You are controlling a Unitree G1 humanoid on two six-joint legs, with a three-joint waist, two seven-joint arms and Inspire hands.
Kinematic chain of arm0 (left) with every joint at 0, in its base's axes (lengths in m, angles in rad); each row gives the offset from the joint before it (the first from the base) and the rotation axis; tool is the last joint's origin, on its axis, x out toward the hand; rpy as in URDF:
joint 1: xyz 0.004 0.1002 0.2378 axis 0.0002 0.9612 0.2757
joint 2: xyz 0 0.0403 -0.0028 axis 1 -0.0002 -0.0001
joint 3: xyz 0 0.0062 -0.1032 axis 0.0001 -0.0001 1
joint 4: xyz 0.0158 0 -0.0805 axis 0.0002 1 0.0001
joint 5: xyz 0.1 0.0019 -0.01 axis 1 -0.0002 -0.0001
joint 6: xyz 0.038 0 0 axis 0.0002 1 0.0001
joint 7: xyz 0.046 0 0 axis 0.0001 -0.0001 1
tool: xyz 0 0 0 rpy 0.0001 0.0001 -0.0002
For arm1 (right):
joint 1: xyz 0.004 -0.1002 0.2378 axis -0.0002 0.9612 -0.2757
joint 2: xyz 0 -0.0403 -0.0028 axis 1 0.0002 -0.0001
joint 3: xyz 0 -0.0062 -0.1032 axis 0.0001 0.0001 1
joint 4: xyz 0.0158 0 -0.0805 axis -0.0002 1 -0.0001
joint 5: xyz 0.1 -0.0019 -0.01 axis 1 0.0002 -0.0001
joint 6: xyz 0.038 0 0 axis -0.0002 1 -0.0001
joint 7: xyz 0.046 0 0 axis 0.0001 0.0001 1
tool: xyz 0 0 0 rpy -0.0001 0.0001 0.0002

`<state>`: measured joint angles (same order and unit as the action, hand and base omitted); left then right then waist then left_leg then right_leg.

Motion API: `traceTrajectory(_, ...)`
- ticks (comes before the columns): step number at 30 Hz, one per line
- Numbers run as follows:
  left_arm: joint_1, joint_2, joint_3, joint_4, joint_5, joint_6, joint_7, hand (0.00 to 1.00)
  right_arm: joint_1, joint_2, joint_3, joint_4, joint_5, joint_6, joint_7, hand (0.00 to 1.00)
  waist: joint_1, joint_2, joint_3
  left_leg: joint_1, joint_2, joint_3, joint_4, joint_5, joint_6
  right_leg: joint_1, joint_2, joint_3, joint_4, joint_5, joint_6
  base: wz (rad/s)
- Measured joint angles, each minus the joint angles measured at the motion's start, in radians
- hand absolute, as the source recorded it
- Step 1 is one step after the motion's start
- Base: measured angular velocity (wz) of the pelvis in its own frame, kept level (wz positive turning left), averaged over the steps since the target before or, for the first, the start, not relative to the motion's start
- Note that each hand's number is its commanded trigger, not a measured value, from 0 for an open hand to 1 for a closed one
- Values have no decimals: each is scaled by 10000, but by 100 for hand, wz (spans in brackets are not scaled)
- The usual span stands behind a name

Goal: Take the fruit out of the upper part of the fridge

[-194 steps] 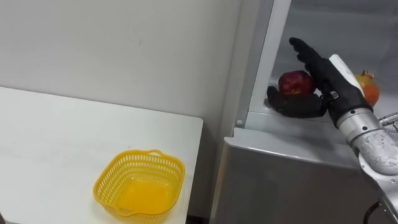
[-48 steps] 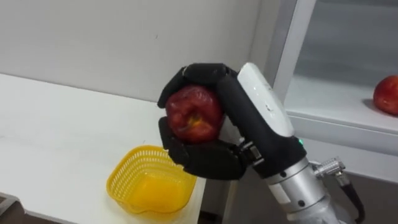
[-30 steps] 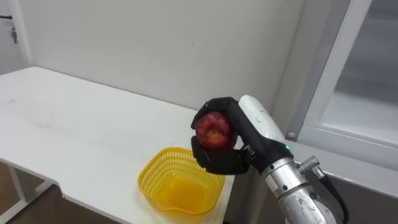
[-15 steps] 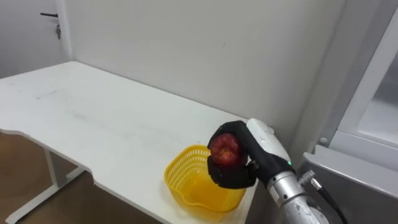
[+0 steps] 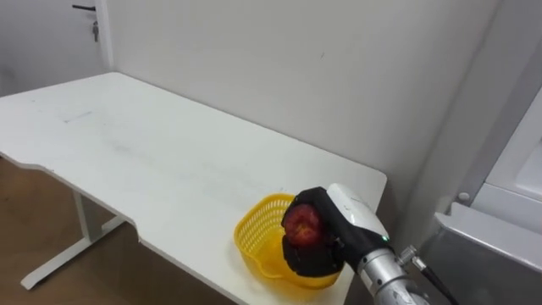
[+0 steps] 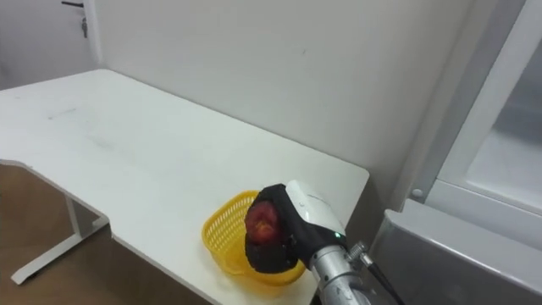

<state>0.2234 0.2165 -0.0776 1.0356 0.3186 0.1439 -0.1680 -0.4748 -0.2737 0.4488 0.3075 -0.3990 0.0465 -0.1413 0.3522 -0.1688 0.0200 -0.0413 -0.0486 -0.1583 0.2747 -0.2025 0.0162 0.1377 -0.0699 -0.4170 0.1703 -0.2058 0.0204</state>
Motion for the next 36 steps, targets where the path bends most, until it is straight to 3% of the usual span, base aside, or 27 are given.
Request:
traceTrajectory(9,-26,9,0,-1,0,16,-1,0,0,0,0,66,1,1,2,0,-11,55,43,-14,0,-67,10,-1,0,-6,1,4,5,0,0,0)
traceTrajectory(36,-126,8,-2,3,3,13,41,0,-1,0,-14,14,-5,-15,0,0,-13,91,43,-12,-2,-61,11,-1,0,-10,3,6,7,0,0,0)
